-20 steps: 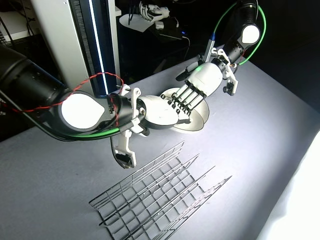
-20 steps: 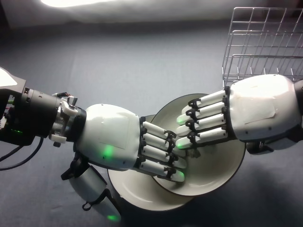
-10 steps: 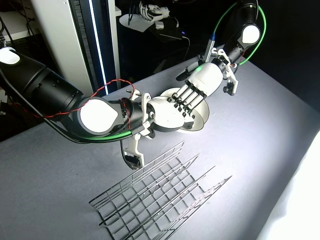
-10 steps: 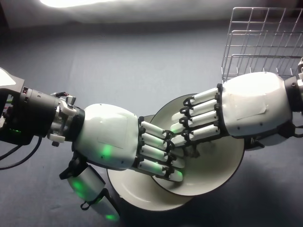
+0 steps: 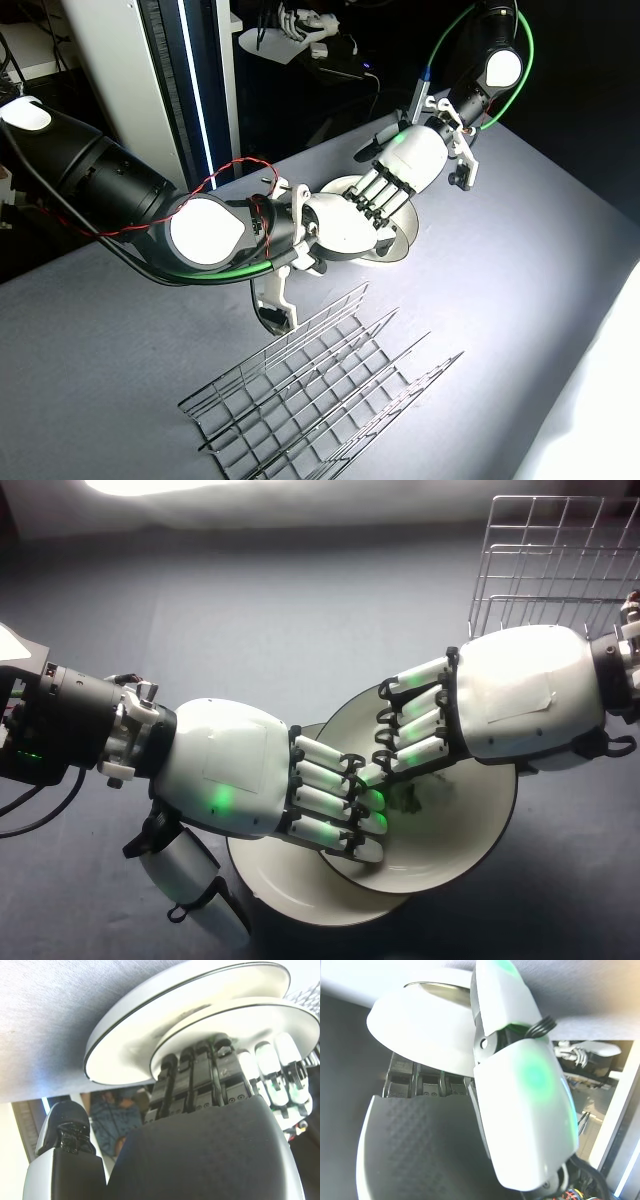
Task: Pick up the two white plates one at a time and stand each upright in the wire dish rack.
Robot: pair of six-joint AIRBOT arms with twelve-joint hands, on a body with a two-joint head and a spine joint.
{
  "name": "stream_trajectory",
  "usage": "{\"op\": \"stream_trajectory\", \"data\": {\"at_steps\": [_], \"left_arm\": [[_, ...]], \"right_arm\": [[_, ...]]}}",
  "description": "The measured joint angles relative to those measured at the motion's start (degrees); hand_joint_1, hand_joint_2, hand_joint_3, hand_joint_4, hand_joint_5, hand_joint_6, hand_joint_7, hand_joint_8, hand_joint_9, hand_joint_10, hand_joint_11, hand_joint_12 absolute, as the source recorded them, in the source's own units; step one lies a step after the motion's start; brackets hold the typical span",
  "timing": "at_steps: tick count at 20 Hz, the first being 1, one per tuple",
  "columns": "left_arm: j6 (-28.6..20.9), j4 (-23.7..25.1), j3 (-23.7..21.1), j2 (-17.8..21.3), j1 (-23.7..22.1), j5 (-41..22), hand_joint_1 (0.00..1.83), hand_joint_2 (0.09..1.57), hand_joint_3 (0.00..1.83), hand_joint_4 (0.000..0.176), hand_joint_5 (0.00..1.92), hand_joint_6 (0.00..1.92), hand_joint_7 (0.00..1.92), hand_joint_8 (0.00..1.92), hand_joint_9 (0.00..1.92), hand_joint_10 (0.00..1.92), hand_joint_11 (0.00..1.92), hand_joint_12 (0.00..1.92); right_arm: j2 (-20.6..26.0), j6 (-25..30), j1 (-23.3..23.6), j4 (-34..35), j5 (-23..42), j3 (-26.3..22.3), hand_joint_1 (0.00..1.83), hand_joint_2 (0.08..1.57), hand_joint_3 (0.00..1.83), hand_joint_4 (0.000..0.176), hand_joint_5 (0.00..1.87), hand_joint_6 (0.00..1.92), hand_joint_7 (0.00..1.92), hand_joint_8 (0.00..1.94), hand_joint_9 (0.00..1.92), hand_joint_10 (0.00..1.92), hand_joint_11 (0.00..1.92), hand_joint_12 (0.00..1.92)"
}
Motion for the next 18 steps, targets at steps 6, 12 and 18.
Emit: {"op": "stream_trajectory", "data": {"at_steps": [6,12,18], "left_arm": [[0.0,-0.46,0.22,0.0,0.0,-0.22,0.0,1.15,0.0,0.0,0.0,0.0,0.0,0.0,0.0,0.0,0.0,0.0],[-0.5,0.0,0.15,0.44,-0.61,-0.55,0.0,1.14,0.0,0.0,0.0,0.0,0.0,0.0,0.0,0.0,0.0,0.0],[-1.57,-2.62,-0.37,4.66,-2.62,0.15,0.0,1.14,0.0,0.0,0.0,0.0,0.0,0.0,0.0,0.0,0.0,0.0]], "right_arm": [[-0.11,-0.44,0.04,0.44,1.42,0.0,1.49,1.08,0.0,0.0,0.94,0.95,1.01,0.81,1.0,0.94,0.91,1.45],[-0.13,-0.61,0.44,0.7,1.97,-0.02,1.39,1.07,0.0,0.0,0.97,0.95,1.06,0.84,1.02,1.01,0.99,1.17],[-0.76,-0.22,1.14,0.76,2.6,-0.37,1.39,1.06,0.0,0.0,1.0,0.87,1.08,0.78,1.07,0.99,1.06,1.16]]}}
